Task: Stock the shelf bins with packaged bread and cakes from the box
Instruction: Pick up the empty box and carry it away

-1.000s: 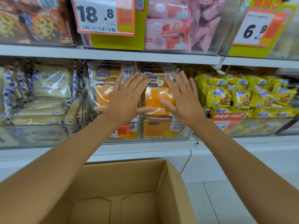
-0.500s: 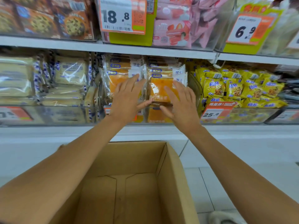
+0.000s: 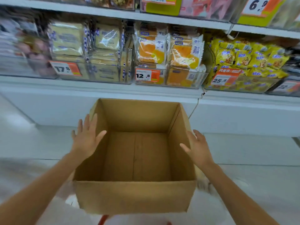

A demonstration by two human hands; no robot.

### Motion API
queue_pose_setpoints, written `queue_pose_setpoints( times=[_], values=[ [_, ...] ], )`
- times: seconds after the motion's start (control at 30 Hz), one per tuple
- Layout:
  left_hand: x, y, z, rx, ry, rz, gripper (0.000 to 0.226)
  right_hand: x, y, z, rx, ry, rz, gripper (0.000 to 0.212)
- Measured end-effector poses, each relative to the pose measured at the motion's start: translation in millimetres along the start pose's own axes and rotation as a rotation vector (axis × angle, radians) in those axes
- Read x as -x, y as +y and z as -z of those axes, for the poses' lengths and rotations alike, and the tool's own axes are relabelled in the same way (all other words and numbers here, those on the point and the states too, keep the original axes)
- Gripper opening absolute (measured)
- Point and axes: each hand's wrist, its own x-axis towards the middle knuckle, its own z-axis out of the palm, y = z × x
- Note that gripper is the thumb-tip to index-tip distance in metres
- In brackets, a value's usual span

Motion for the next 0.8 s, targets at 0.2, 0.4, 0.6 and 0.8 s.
queue_pose_setpoints(
  times=[0.2,0.4,0.6,0.8],
  values=[
    [37,-48,-28,0.428,-0.286,0.295,0.072,27,12,-26,-0.275,-0.168,-0.212,0.083],
    [39,-56,-17,0.74,-0.519,0.313,0.059,39,19,-25,-0.541,-0.261,-0.231,0.067],
    [37,-36,-22,0.74,-0.541,0.199,0.072,46,30,-22,-0.637,-0.271,-0.326,0.062],
    [23,-1,-39,0.604,-0.55,0.24,0.068,56,43,-12,-0.63,-0.206,-0.5,0.065]
  ],
)
